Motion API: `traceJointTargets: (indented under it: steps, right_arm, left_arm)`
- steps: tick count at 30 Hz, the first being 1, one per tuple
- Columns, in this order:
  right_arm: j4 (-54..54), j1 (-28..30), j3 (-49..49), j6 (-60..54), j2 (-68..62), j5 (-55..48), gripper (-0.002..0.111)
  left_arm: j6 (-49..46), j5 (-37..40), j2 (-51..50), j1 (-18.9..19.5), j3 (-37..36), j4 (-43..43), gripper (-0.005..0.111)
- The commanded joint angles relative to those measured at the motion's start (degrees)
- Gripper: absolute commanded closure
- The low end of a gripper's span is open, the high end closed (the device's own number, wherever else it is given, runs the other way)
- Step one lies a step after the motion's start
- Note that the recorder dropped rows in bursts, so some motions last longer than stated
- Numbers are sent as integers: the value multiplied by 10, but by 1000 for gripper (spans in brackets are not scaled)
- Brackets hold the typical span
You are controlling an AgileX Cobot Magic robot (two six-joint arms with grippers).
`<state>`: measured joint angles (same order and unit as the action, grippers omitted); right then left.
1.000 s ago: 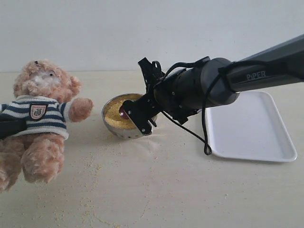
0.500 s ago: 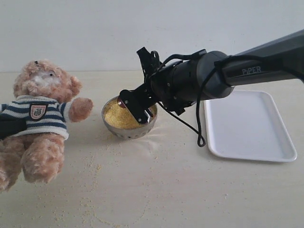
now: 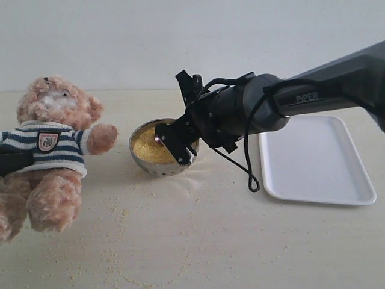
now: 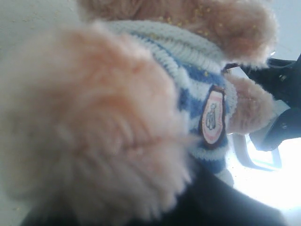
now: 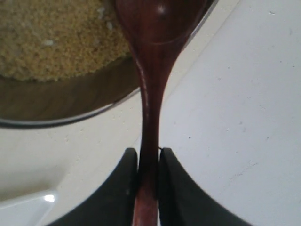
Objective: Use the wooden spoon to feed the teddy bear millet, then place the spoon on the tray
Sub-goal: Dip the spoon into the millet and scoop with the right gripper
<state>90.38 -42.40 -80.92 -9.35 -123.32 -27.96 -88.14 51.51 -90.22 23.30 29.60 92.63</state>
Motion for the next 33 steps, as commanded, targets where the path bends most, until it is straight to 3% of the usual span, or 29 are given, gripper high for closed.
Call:
traceJointTargets:
  steps: [1, 7, 14, 23, 33]
  right_arm:
    - [-8, 1, -3, -3, -1, -14, 108]
    - [-25, -10, -3, -16, -1, -38, 108]
    - [-120, -28, -3, -131, -1, -45, 108]
    - [-184, -28, -3, -101, 35, -40, 108]
    - [-312, -28, -3, -153, 68, -33, 108]
  left_arm:
    - [-2, 10, 1, 1, 1, 10, 102]
    - [-2, 10, 1, 1, 1, 10, 102]
    - [-2, 10, 1, 1, 1, 10, 102]
    - [-2, 10, 1, 1, 1, 10, 102]
    - [-2, 10, 1, 1, 1, 10, 102]
